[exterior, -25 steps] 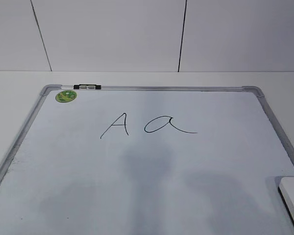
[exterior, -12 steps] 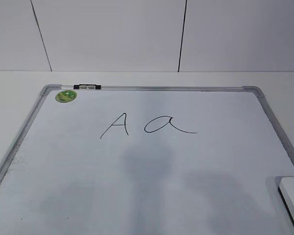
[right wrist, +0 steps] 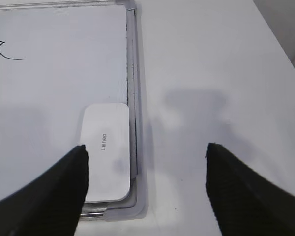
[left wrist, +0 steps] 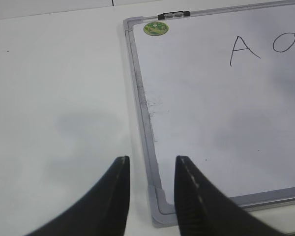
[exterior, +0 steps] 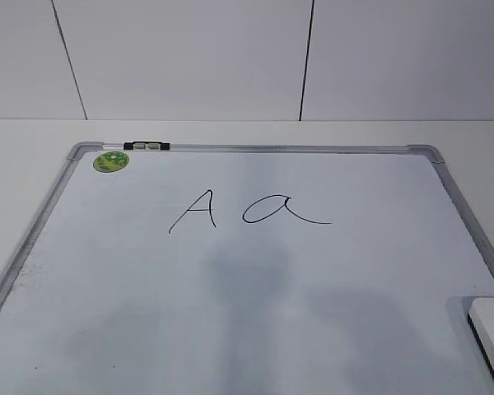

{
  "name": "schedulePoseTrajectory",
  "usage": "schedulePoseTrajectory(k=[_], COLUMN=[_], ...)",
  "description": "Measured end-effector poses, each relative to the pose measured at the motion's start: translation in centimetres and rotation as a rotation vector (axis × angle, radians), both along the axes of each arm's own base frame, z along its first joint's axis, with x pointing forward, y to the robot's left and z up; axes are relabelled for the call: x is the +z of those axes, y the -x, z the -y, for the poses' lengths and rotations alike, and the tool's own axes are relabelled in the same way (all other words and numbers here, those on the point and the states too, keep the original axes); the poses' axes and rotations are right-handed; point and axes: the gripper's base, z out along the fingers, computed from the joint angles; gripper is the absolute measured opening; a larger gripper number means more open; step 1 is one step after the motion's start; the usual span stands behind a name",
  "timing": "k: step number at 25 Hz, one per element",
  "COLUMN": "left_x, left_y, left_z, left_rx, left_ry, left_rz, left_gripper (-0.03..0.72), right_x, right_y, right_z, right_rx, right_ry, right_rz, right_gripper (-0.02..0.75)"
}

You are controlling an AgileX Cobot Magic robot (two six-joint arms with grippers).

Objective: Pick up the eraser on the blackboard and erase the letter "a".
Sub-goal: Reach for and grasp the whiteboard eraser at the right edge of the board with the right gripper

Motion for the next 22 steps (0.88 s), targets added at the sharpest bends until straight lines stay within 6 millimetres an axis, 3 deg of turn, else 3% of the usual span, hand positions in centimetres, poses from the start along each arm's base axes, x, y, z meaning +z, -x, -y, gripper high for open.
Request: schedulePoseTrajectory(k=[5, 16, 22], left_x=[0.0, 0.0, 0.0], left_y=[0.0, 0.0, 0.0], left_z=[0.0, 0.0, 0.0], left_rx=[0.000, 0.000, 0.000], left_ry=[0.000, 0.000, 0.000], left_rz=[0.000, 0.000, 0.000], left_gripper=[0.235, 0.235, 0.235], right_x=[0.7, 2.0, 1.5], right_y=[-0.6, -5.1, -7.7], right_z=[-0.1, -0.4, -1.0], right_rx=[0.009, 0.049, 0.115], right_ry=[-0.011, -0.039, -0.080], right_rz=[-0.033, -0.267, -0.427], right_gripper=[0.592, 0.592, 0.592])
